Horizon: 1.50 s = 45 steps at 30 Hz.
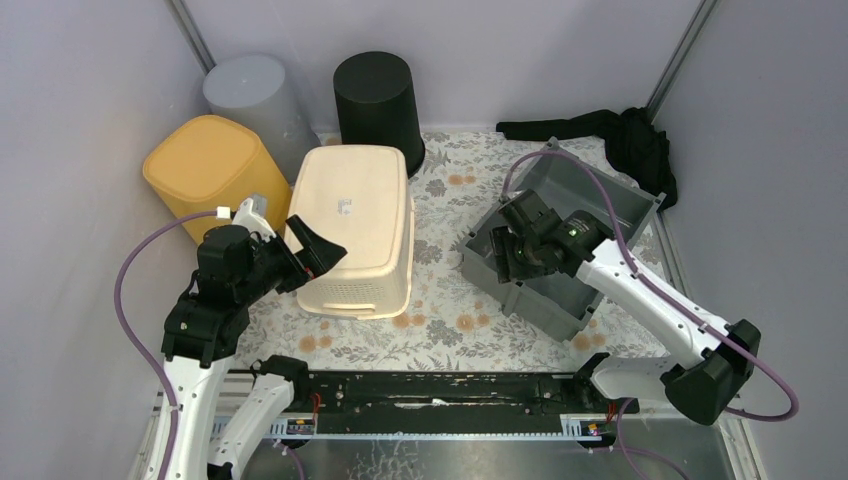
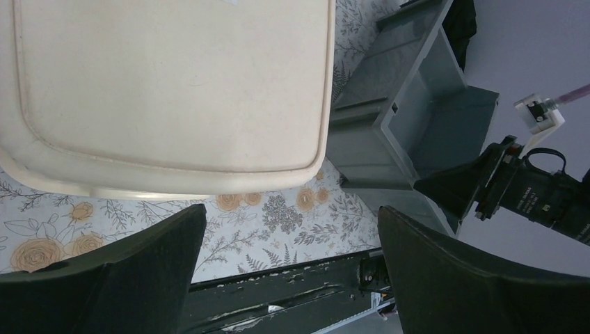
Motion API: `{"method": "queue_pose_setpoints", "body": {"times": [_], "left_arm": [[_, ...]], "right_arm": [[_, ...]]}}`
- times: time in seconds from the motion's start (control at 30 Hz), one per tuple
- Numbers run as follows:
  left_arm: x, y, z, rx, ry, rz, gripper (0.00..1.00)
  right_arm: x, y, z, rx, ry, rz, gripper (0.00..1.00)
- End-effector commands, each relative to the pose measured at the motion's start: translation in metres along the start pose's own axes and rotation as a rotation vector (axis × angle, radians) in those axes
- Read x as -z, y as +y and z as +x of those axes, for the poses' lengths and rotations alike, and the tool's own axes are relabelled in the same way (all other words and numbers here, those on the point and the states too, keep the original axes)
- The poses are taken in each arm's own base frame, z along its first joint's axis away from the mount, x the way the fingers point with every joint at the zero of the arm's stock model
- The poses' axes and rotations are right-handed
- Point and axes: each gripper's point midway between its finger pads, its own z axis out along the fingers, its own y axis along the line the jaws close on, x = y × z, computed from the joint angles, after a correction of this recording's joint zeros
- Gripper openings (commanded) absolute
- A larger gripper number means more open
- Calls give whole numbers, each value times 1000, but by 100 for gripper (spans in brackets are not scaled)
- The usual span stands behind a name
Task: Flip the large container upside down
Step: Adjust the container at the center of the board.
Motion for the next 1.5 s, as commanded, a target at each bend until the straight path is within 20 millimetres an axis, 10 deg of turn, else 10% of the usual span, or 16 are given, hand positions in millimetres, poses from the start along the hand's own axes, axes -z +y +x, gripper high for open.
{"method": "queue_pose_setpoints", "body": {"times": [0.0,0.33,0.6,1.17,1.47], "left_arm": [[1,-7,-2,2,-7,37,100],[7,-7,-1,-10,-11,36,100],[11,-3,3,-32,0,24,100],[6,3,10,-55,24,20,100],[0,7,12,-55,36,6,100]], "right_arm": [[29,-5,-26,-51,-89,37,66],[12,20,-106,-254,-140,87,90],[-24,16,-133,-448,-145,111,82],[-104,17,-108,-494,26,165,71],[-105,13,-97,-413,55,167,32]]}}
